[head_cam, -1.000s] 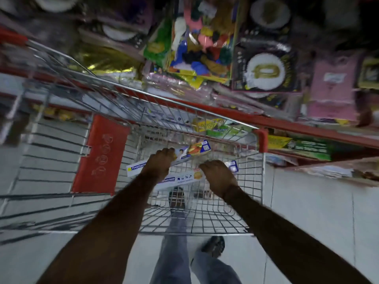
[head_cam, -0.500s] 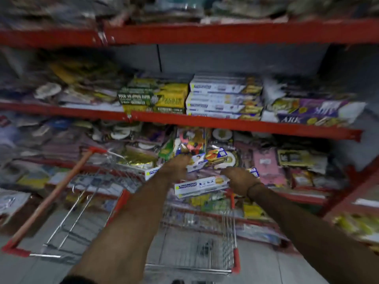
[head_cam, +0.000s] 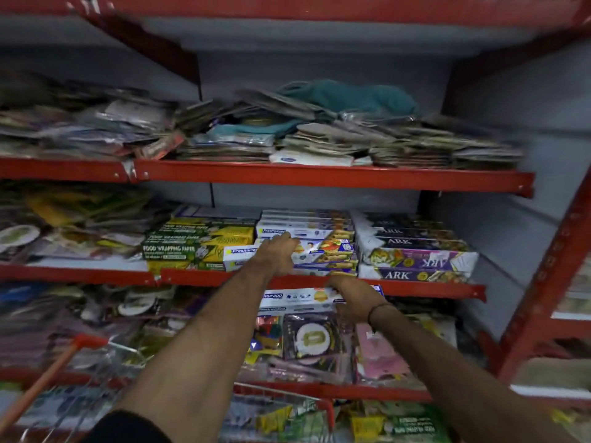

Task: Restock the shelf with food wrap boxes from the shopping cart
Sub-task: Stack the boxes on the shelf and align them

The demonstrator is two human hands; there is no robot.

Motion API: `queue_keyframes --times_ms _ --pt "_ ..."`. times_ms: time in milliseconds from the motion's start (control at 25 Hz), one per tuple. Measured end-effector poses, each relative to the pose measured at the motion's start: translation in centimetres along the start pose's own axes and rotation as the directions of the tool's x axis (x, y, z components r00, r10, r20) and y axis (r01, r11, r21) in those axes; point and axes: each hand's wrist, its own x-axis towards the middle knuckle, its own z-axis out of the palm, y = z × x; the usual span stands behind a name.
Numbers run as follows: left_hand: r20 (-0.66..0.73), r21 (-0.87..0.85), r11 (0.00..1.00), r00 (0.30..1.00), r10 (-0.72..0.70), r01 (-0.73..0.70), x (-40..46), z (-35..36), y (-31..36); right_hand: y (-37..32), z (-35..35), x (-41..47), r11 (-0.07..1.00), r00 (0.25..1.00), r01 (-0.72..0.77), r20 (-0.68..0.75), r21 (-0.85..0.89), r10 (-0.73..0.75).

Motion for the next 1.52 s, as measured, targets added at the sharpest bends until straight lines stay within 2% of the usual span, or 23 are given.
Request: queue_keyframes --times_ms 200,400,600,760,1040,1200,1280,1360,1520 --pt "-0.015 0.09 0.993 0.997 0.075 -0.073 5.9 0.2 -0.9 0.7 -0.7 2.9 0.999 0.998 -0.045 -0.045 -0.001 0.045" --pt "0.07 0.089 0.983 0.985 0.157 -0.163 10.7 2.5 -2.6 1.0 -0.7 5.0 0.994 0.993 -0.112 -0.049 0.0 0.112" --pt "0.015 0.014 0.977 0.977 0.214 -0.214 12.4 4.8 -2.7 1.1 -0.1 6.5 0.987 0.986 -0.159 -0.047 -0.03 0.158" --pt "-0.105 0.012 0.969 0.963 0.247 -0.247 13.0 5.9 -3.2 1.0 0.0 8.0 0.982 0.982 -0.181 -0.071 -0.045 0.178" --pt "-0.042 -0.157 0.939 0.952 0.302 -0.305 13.4 5.3 -4.2 0.4 -0.7 10.5 0.984 0.982 -0.177 -0.074 -0.038 0.173" --pt "-0.182 -0.348 0.886 0.949 0.258 -0.308 12.6 2.8 -6.0 0.7 -1.9 12.0 0.983 0.982 -0.179 -0.074 -0.033 0.176" --pt "-0.178 -0.319 0.902 0.953 0.244 -0.29 11.9 2.0 -7.3 1.2 -2.3 12.7 0.983 0.981 -0.18 -0.076 -0.032 0.177" --pt "-0.11 -0.247 0.932 0.963 0.244 -0.265 10.8 2.0 -8.5 1.8 -2.6 13.5 0.984 0.982 -0.177 -0.068 -0.03 0.175" --pt "0.025 0.039 0.95 0.951 0.309 -0.31 8.7 4.0 -9.8 2.6 -1.7 14.9 0.986 0.987 -0.156 -0.035 -0.058 0.154"
